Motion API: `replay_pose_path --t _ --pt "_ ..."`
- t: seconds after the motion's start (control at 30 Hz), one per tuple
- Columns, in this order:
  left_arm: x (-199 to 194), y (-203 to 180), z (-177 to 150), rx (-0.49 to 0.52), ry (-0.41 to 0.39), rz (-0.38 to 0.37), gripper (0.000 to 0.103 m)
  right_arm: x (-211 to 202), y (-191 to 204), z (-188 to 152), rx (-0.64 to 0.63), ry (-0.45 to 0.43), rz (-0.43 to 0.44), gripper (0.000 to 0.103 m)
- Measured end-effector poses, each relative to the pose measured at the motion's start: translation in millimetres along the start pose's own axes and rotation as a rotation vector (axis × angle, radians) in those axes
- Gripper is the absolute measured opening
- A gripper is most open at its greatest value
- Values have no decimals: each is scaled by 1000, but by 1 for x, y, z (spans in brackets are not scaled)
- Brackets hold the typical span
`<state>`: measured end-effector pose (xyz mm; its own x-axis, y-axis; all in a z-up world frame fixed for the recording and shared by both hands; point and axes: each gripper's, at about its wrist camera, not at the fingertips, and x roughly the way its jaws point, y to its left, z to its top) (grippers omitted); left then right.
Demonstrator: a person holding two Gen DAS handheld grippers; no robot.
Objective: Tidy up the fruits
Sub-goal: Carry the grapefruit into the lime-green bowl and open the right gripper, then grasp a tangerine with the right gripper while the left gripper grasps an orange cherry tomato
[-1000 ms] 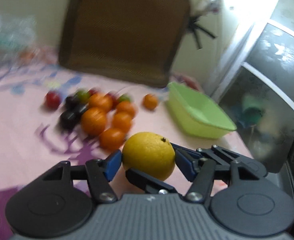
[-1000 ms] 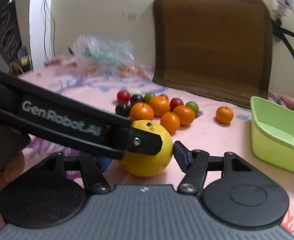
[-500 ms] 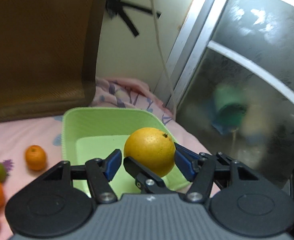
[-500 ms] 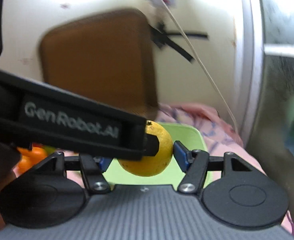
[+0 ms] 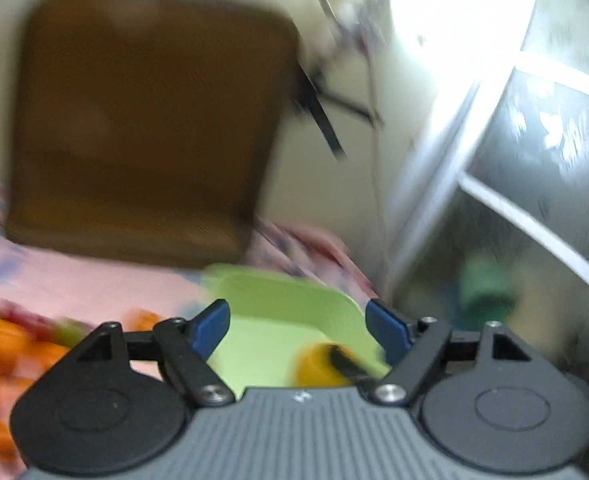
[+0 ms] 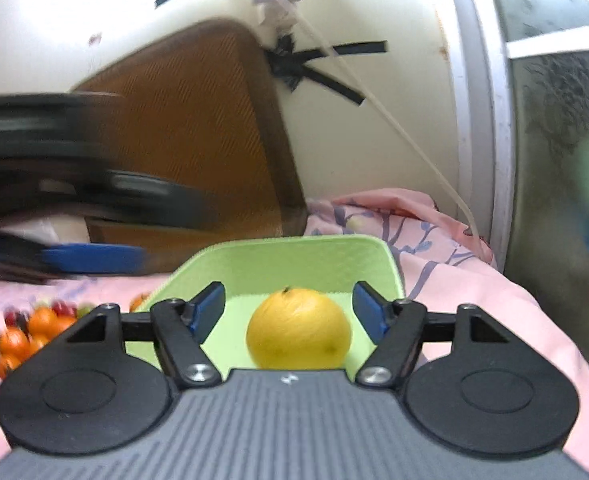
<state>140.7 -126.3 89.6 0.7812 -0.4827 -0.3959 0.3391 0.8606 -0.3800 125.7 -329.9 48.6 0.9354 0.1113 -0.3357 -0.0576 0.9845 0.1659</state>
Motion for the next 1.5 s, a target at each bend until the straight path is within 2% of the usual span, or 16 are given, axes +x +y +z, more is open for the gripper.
replay_pose_path --t 0.13,0.17,0.2,0.23,0.27,0.33,0.43,0.5,0.63,0.77,0.9,1.13,1.17,1.23,1.37,1.5 --pt "-73 40 6 -28 -94 140 78 -12 -14 3 80 -94 -61 69" --pt "-89 51 4 -34 -103 181 78 -14 -18 4 102 -117 -75 62" --pt "-102 61 3 -39 -109 216 78 -17 -20 3 113 -128 -80 60" --pt "-116 73 -2 -42 -116 256 78 -22 -20 0 121 -134 -81 51" --pt "-126 82 -6 -41 -118 288 78 -24 -19 -2 127 -139 -73 40" --pt "-143 103 -17 -28 -108 359 78 -30 -15 -3 151 -135 -33 34" --pt "-155 127 -32 -34 -72 428 78 -44 10 -7 158 -88 87 31" --pt "-155 143 -40 -78 -38 433 78 -52 38 -14 96 -34 160 31" --pt "-149 168 -52 -163 22 381 75 -53 102 -33 -64 103 273 31" --pt "-147 162 -59 -107 36 365 75 -37 150 -39 -203 178 300 31" --pt "-134 137 -66 31 40 374 75 5 151 -23 -52 284 301 31" --pt "-99 104 -69 171 84 304 75 44 158 -32 128 436 410 33" --pt "-94 102 -69 175 93 302 75 43 161 -33 125 441 416 29" --pt "-85 101 -69 172 110 305 75 34 162 -31 88 426 402 29" --pt "-72 104 -67 147 141 318 74 5 136 -24 65 325 357 29" --pt "-58 101 -65 144 174 326 61 -15 117 -30 38 264 318 29"
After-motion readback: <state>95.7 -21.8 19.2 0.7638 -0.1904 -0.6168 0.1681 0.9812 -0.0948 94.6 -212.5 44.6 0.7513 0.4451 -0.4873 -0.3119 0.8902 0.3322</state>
